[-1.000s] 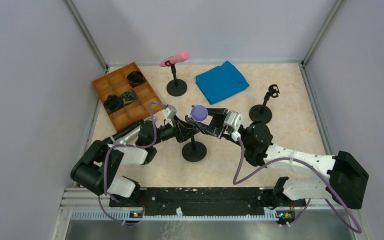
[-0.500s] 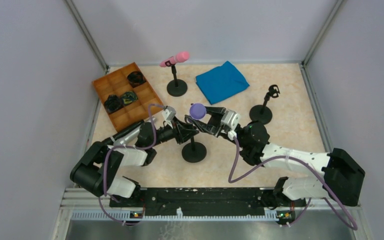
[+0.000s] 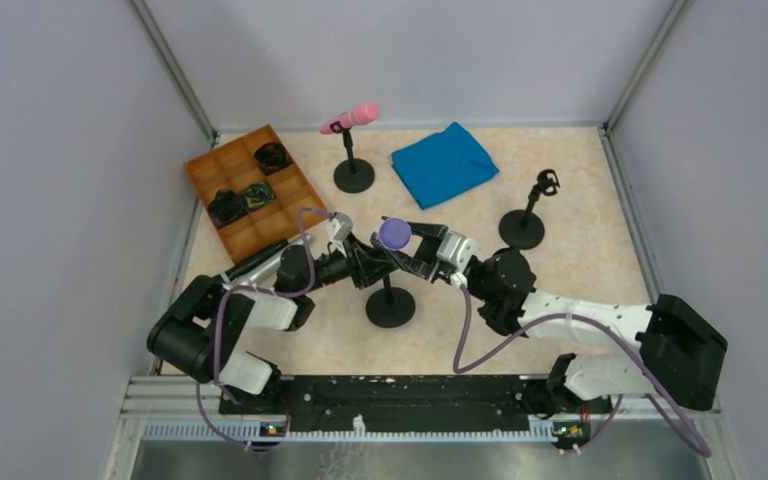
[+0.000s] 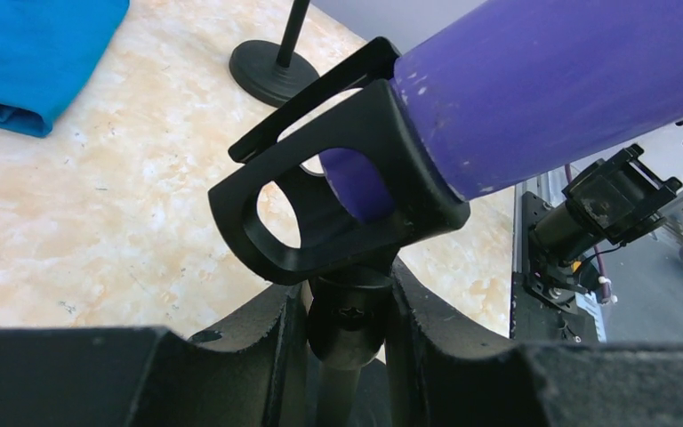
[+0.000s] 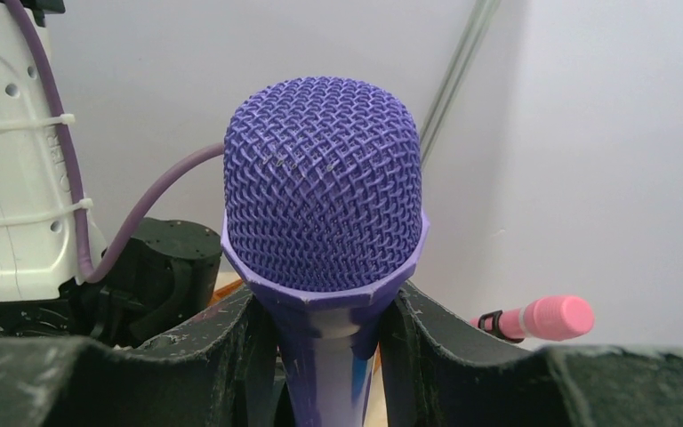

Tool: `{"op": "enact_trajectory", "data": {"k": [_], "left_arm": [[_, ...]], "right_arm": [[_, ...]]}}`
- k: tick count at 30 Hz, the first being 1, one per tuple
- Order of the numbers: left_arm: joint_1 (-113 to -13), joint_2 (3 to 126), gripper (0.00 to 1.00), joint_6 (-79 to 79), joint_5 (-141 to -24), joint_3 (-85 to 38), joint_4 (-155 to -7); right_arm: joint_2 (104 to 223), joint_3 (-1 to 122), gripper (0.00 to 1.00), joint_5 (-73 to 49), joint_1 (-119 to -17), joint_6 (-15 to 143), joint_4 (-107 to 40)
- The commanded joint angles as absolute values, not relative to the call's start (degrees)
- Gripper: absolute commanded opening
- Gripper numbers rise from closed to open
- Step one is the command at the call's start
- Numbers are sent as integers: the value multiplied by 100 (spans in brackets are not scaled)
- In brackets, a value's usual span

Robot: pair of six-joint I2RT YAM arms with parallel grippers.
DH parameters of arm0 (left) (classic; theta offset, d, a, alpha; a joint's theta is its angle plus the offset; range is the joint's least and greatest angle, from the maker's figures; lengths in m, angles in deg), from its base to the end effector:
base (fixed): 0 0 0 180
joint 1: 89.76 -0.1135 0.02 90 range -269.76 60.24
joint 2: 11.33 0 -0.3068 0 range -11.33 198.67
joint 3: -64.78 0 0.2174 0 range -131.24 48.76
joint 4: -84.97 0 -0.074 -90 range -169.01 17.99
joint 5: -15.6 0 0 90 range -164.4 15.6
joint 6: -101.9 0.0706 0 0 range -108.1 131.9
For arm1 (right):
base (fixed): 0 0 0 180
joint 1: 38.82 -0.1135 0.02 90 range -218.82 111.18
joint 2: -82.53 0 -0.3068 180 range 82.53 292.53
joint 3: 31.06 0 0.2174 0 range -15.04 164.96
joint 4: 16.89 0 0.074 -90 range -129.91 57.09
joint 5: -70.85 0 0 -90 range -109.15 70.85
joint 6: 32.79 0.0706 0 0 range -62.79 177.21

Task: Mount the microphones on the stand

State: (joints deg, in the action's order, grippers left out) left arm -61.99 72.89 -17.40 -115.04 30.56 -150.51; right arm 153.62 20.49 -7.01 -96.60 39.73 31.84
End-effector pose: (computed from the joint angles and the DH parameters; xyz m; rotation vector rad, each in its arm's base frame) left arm 0.2049 -0.1599 0.2644 0.6016 1.5345 -1.2990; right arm 0.1209 0.2197 0.4008 -0.8180 0.7391 0.7451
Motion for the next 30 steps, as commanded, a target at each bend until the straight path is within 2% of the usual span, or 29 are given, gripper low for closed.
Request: {"op": "enact_trajectory", "data": {"k": [1,12,23,30], "left_arm": [[-6198,7074,0,-1727,-11460,2978,-15830],[-6192,6912,0,-1510,-11562,2929,-15578],[-6159,6311,0,-161,-11004,2708,-14076],[-6139,6196,0,257,-10638,2688,-13930]], "right_arm": [[15400,1898,0,-674,-9710,3701,2939],[15554,1710,0,-856,-9710,3640,2618],[15211,2548,0,-909,-9710,3976,132],[15072,3046,0,-1154,-9744,4273,-1197]]}}
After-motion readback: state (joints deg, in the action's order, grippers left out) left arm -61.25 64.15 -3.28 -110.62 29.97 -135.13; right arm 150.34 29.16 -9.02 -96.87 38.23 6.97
